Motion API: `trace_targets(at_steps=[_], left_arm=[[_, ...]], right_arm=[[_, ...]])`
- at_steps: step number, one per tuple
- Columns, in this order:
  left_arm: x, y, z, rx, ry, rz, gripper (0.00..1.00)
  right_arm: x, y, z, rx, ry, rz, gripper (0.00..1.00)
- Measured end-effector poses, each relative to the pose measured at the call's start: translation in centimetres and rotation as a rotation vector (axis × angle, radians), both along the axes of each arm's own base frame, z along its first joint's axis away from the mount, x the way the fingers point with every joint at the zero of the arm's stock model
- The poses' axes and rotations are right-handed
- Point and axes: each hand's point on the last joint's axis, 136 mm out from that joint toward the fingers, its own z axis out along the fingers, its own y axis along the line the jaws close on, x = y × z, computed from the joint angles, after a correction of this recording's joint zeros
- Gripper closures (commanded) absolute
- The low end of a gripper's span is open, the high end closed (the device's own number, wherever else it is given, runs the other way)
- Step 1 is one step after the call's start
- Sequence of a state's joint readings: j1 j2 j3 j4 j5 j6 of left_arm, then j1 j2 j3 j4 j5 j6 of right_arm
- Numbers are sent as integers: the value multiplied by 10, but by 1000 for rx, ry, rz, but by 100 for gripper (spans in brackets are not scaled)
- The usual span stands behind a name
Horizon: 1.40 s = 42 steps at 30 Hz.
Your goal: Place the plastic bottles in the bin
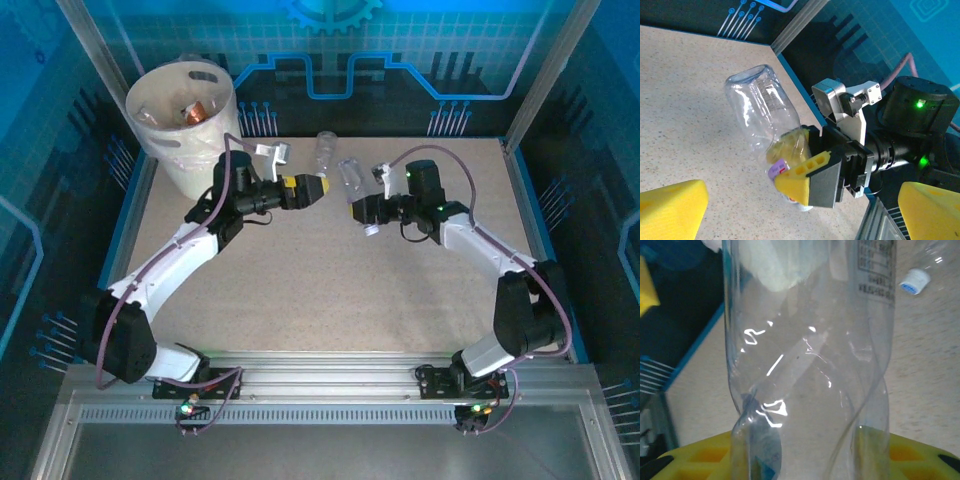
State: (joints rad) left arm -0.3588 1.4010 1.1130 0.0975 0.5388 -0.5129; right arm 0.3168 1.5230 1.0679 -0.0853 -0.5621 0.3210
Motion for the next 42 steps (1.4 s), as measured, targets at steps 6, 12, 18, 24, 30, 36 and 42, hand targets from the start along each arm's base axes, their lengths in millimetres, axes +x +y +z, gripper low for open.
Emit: trace_targets(at_steps=[6,12,18,24,30,36,42], left_arm=[[0,-2,0,-17,-9,0,1],[-1,-10,8,-66,-26,-31,1],[-5,-20,17,-115,-59,-81,1],[-5,-25,21,-155,-63,-111,7],[-7,-30,27,-195,-72,-154,24],[-14,-37,30,-257,-75,-221,43],[-18,-41,38,-304,-81,-255,47]], right_arm=[[-26,27,36,134,-4,83,52],[-45,50,56,215,10,156,52],[-53,63,77,308,26,195,52],[-62,72,86,344,35,236,51],[-70,78,89,358,48,273,51],[-76,79,96,367,38,285,47],[-78,77,99,361,23,281,32]])
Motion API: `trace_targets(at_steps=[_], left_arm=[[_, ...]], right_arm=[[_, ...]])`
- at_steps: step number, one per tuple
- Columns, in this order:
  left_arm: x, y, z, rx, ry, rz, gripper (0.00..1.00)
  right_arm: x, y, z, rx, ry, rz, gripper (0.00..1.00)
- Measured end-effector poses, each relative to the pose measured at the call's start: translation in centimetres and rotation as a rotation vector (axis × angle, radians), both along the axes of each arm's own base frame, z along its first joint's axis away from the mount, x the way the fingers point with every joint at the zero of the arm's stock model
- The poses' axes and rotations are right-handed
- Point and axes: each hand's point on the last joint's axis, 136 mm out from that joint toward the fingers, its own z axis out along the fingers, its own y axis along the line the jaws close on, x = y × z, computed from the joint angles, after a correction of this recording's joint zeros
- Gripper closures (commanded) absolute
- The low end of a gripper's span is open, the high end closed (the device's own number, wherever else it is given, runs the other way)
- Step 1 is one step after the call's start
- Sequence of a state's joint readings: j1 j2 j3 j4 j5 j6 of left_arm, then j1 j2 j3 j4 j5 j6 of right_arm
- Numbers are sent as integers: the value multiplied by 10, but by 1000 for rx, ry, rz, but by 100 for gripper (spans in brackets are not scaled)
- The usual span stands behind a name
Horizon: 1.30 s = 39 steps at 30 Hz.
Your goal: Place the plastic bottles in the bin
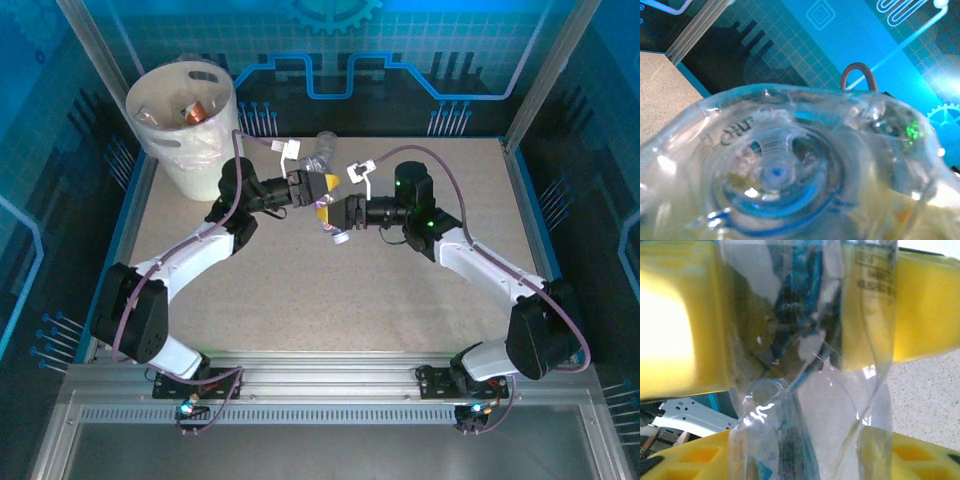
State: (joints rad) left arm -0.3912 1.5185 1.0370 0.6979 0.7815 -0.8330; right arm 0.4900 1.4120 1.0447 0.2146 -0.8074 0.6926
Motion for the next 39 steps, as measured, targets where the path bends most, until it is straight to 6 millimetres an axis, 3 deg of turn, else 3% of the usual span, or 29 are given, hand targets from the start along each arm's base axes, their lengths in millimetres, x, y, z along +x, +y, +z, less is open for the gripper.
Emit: trace_targets(at_steps=[7,14,22,27,31,35,39], left_arm=[[1,-1,-4,-7,4,21,51],[16,8,-14,38,22,150,52],[33,35,-31,163,52,368,53],[41,58,-50,291,71,506,53],[45,73,-55,375,58,585,52],[50,91,-38,451,-10,680,52],[55,109,-10,504,-94,773,52]], right_arm=[[-6,-7,4,-29,-39,-22,17],[0,-15,-1,-80,-53,-95,1],[4,-33,0,-134,-53,-203,0],[12,-61,6,-174,-58,-350,0],[16,-86,6,-199,-54,-473,0],[18,-118,-4,-252,-36,-621,0],[20,-148,-8,-291,-21,-732,0]])
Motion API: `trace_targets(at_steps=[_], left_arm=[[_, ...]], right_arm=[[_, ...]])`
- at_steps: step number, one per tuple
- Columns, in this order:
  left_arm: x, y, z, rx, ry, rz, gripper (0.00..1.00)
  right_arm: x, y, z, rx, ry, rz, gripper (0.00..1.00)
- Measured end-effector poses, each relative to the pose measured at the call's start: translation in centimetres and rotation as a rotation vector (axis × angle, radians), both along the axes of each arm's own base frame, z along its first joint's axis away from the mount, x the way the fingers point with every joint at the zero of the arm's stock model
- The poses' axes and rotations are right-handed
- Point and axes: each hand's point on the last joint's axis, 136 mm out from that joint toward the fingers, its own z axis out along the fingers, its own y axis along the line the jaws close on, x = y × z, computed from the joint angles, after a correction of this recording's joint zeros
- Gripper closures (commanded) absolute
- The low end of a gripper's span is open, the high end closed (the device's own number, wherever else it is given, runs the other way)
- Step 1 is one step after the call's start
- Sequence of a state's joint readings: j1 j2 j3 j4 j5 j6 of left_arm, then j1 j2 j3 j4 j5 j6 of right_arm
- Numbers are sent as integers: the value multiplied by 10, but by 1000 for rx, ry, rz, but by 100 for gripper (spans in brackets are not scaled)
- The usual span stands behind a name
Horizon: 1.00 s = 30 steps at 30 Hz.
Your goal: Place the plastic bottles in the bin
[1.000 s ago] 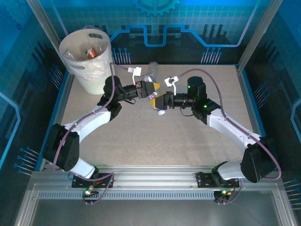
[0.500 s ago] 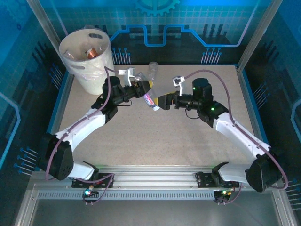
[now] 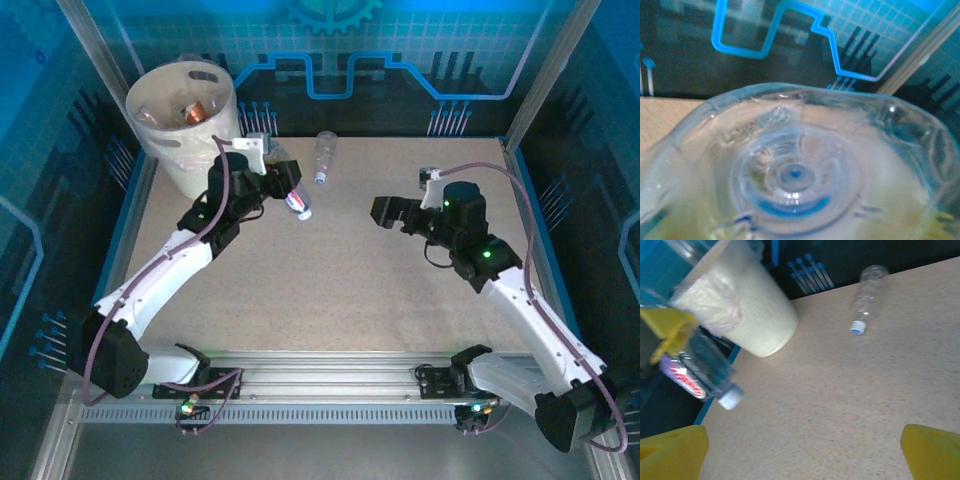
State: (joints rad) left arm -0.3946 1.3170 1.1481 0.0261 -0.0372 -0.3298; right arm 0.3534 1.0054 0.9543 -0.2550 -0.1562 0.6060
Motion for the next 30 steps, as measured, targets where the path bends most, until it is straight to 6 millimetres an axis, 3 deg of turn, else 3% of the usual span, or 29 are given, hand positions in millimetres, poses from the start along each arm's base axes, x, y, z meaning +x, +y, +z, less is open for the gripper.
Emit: trace_targets(at_steps=[6,13,17,25,30], left_arm=[[15,41,53,107,-114,142,52],[42,107,122,130,-237,329,51],[63,134,150,154,-289,411,51],[115,189,169,231,-351,597,50],[150,224,156,268,-353,707,50]], right_arm=[[-1,-26,-8,-18,19,-99,0],[-4,-32,-7,-30,4,-118,0],[-8,-34,-2,-36,-22,-113,0],[-13,-35,-1,-54,-43,-101,0],[-14,-34,-3,-56,-36,-95,0]])
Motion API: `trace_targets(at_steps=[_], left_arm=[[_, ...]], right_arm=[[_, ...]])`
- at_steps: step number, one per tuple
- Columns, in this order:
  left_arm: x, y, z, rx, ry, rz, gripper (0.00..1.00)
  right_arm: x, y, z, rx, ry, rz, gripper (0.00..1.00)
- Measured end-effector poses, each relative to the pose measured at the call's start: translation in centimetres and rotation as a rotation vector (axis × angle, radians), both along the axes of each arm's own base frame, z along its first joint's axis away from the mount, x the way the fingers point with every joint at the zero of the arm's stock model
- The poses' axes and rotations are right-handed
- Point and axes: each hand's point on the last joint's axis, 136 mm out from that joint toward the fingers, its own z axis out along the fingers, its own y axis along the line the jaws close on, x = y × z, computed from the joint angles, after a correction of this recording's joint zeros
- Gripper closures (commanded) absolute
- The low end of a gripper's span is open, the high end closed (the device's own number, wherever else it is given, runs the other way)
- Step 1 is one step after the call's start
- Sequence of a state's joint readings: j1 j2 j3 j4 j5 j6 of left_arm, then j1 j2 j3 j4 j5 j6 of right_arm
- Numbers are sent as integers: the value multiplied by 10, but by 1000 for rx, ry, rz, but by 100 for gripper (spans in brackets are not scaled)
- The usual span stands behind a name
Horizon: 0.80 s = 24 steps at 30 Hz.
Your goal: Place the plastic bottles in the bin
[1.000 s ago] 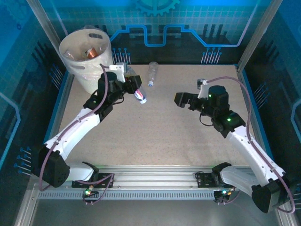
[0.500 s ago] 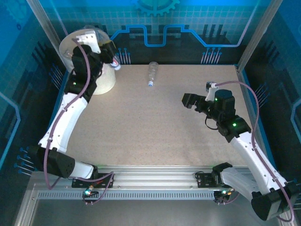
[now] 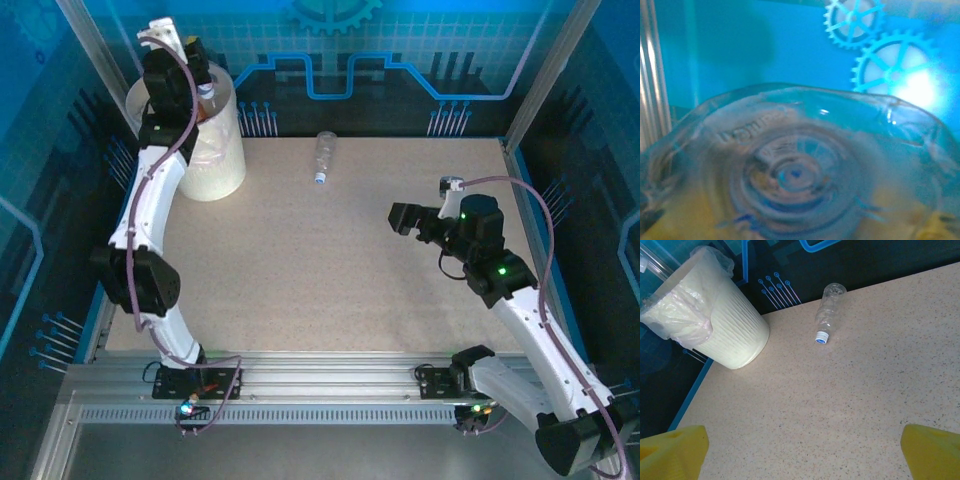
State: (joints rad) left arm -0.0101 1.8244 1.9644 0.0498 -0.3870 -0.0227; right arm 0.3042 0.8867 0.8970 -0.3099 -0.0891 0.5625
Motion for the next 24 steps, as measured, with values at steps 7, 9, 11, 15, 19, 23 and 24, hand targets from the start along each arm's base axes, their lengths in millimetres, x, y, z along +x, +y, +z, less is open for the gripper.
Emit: trace_targets(at_steps=[7,9,11,15,19,23,24], left_arm=[[47,39,-33,-68,16,62,41],[57,53,-39,-117,15,64,38],[66,72,-51,-184,22,80,33],[76,93,-74,-294,53,90,19],[79,93,-80,-369,71,67,8],[77,88,-72,-400,63,44,1],[76,88,-72,-406,63,44,1]], right_arm=[[-1,-2,-5,-15,18,-5,0],[-2,-2,-6,-16,22,-6,0],[-1,-2,-8,-19,26,-9,0],[1,-3,-11,-24,35,-15,0],[3,-2,-16,-23,52,-19,0],[4,-3,-33,-26,95,-26,0],[4,-3,-36,-27,106,-27,0]])
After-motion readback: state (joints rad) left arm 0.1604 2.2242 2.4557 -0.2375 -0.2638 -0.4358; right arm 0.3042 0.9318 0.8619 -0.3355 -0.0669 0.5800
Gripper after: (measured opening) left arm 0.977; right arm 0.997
